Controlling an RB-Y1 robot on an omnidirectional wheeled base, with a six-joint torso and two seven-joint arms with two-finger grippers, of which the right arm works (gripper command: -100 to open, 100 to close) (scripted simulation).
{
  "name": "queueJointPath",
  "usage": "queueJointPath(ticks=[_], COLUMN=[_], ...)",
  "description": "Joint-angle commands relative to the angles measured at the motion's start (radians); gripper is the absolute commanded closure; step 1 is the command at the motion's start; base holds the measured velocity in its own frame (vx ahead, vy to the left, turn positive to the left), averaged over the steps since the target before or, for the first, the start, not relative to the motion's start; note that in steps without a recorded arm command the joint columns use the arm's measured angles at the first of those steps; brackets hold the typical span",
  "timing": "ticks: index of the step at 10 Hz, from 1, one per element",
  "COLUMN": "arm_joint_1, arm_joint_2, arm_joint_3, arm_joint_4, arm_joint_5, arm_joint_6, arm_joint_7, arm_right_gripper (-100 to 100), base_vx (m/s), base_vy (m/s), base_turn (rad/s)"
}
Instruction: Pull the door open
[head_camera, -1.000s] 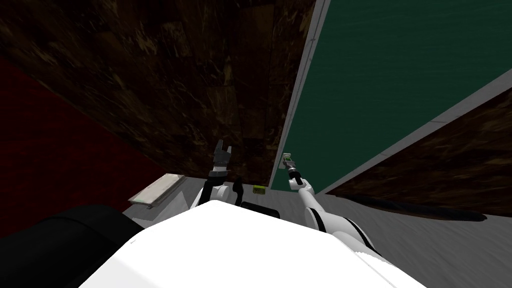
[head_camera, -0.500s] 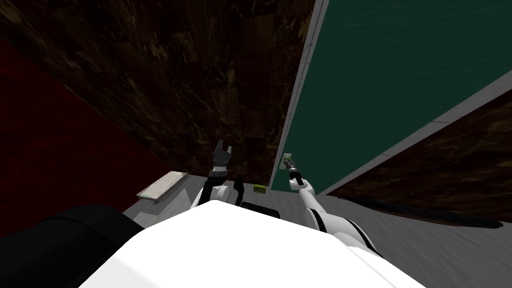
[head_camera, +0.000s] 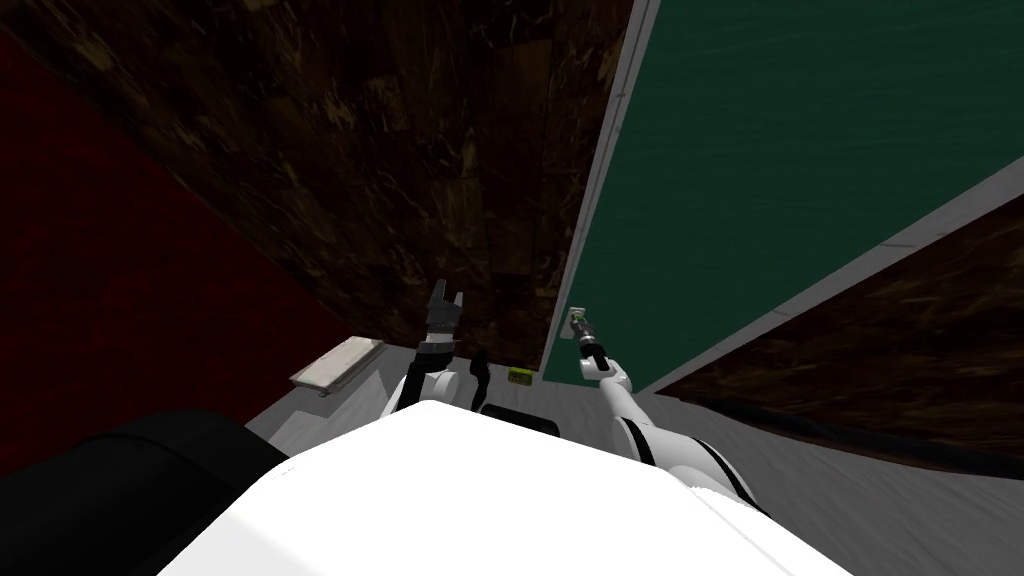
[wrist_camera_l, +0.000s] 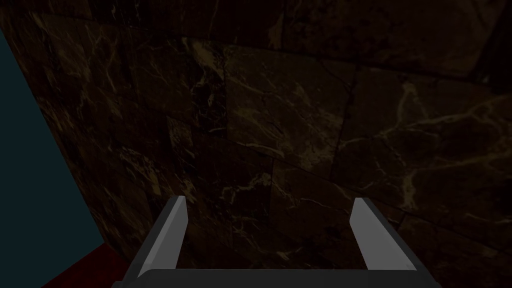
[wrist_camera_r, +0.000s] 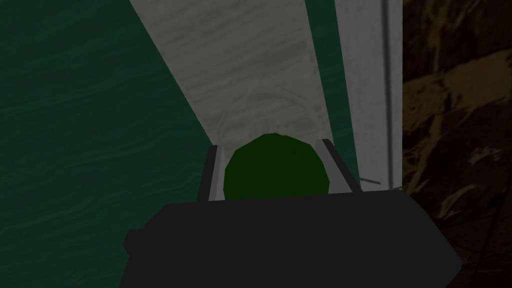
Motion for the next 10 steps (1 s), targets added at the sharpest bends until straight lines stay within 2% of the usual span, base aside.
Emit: queueJointPath(ticks=[1,3,4,7,8,10], arm_joint_1=[0.005,0.009,0.009,0.014,0.014,0.018], arm_joint_2=[0.005,0.001,0.001,-0.004,-0.004,-0.008], arm_joint_3=[0.006,0.007,0.007,0.01,0.01,0.011], arm_joint_4=[-0.005,-0.009,-0.009,-0.015,-0.015,-0.019], arm_joint_5=[-0.014,-0.033,-0.033,-0.063,-0.063,-0.086], arm_joint_6=[0.002,0.004,0.004,0.007,0.007,0.009], arm_joint_7=[-0.049,-0.102,-0.108,-0.193,-0.201,-0.262], arm_right_gripper=[100,100,100,100,100,100], base_vx=[-0.048,-0.041,-0.031,-0.036,-0.035,-0.032], base_vy=[-0.022,-0.028,-0.022,-0.021,-0.024,-0.026], base_turn=[0.067,0.078,0.031,0.067,0.046,0.069])
